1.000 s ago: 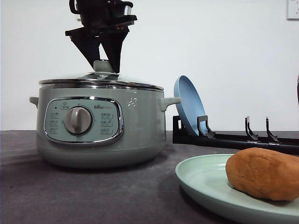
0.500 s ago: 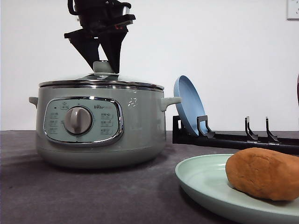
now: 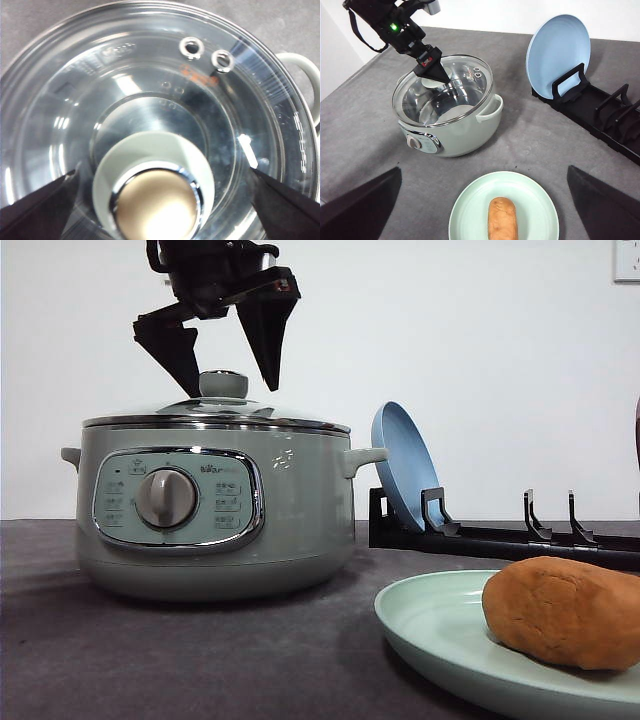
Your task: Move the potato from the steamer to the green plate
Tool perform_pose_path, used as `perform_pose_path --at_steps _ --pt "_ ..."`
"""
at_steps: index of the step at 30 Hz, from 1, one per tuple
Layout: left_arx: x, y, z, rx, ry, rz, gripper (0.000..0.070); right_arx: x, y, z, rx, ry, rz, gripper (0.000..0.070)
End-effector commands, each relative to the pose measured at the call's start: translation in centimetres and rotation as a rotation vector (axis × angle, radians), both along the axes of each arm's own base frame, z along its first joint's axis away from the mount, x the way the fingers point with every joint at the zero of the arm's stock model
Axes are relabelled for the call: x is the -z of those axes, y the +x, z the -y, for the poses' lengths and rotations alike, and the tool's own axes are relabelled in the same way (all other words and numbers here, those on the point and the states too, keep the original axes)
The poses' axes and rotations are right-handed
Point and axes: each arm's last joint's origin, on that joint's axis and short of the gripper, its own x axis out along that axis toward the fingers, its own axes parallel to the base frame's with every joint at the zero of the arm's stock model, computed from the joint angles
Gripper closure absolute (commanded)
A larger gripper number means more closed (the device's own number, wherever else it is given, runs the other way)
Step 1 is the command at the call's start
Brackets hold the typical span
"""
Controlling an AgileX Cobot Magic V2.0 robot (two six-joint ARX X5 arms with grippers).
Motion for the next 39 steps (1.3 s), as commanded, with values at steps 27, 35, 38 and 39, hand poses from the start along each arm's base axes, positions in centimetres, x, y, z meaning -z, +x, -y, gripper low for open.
perform_pose_path --at_steps 27,35,38,39 --pt "-8.5 -17.5 -8.7 -0.002 -0.228 0.429 0.0018 0.0 0.0 0.0 -0.043 -0.082 0.045 0.0007" --pt "-4.2 -22.6 -11.3 -0.051 -0.336 0.540 0.0018 2.4 1.2 -0.8 -0.042 -0.147 -0.013 0.0008" --pt "-3.3 -24.0 -12.0 -0.076 -0.368 0.551 0.0017 4.1 1.7 -1.1 -0.031 -0.170 -0.037 0.0008" --pt "-3.2 -24.4 -12.2 -0.082 -0.376 0.553 0.0018 4.6 1.9 -1.1 -0.029 -0.168 -0.039 0.0008"
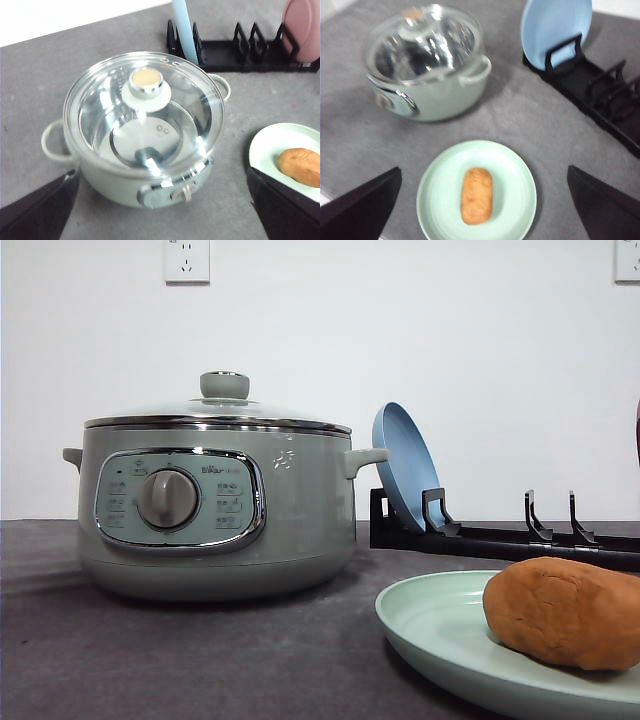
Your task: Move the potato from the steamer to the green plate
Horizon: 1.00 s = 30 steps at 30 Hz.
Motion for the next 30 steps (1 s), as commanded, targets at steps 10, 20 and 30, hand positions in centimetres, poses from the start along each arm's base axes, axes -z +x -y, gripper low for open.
perform_pose_path --at_steps 10,20,30 --pt "-0.5 -2.2 -1.0 -0.007 -0.058 0.052 0.0022 2.6 0.4 -0.3 0.022 0.054 0.018 0.0008" --pt "-0.4 -2.3 -1.1 -0.005 -0.048 0.047 0.0607 2.5 0.5 -0.4 0.016 0.062 0.025 0.0554" --pt "-0.3 -2.4 -1.2 -0.005 -0.045 0.043 0.0700 2.3 0.5 -0.4 0.015 0.075 0.040 0.0675"
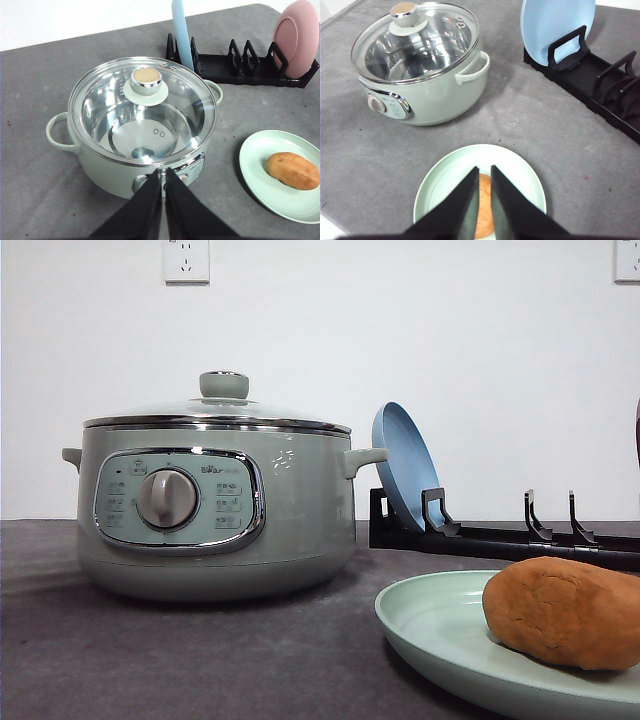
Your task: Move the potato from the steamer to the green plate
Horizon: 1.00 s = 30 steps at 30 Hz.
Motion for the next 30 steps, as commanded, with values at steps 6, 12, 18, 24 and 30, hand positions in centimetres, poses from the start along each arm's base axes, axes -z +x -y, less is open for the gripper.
perform_pose_path --at_steps 6,12,18,24,30 --pt "-0.3 0.0 0.1 0.008 -0.003 0.013 0.0700 -0.3 0.0 0.0 -0.001 0.014 0.010 0.0675" --pt "-0.3 0.0 0.0 0.001 -0.010 0.027 0.0700 -0.3 0.0 0.0 -0.001 0.014 0.010 0.0675" --pt "3.1 2.0 -0.7 -0.106 -0.068 0.219 0.0700 -0.3 0.0 0.0 -0.001 0.015 0.011 0.0675" --pt "10.4 2.0 -2.6 -0.278 -0.089 0.459 0.0700 -0.3 0.0 0.0 -0.001 0.015 0.011 0.0675" --pt "16.4 0.9 -3.3 -0.323 -0.086 0.486 0.0700 -0.3 0.0 0.0 -0.001 0.015 0.011 0.0675"
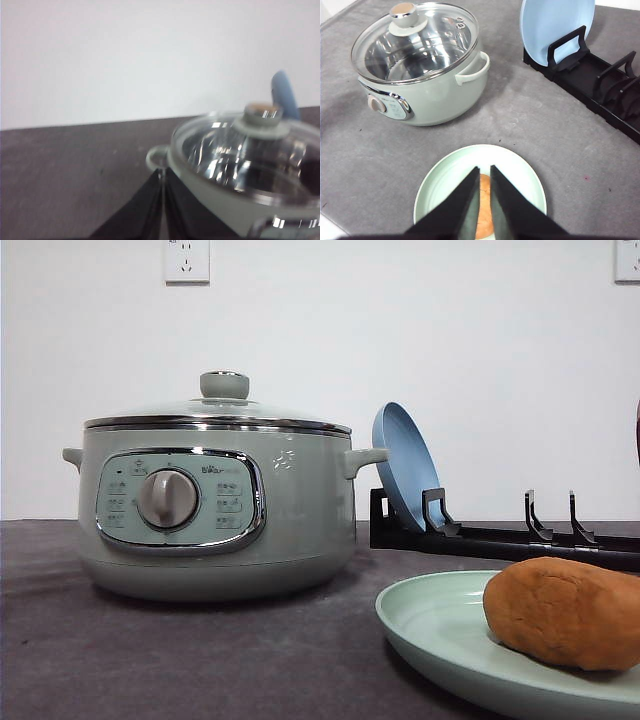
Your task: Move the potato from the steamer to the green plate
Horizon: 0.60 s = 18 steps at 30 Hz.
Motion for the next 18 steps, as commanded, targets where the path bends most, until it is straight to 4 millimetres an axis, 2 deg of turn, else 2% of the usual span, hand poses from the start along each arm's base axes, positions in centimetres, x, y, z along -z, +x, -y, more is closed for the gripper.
perform_pose_path --at_steps 1,8,18 --pt "1.0 -0.1 0.0 0.000 0.007 0.011 0.0700 -0.3 0.0 0.0 -0.001 0.015 0.011 0.0675" --pt "4.1 -0.3 -0.3 -0.030 -0.003 -0.028 0.0700 -0.3 0.0 0.0 -0.001 0.014 0.011 0.0675" --pt "6.9 -0.1 -0.9 -0.098 -0.059 -0.205 0.0700 -0.3 0.0 0.0 -0.001 0.015 0.010 0.0675"
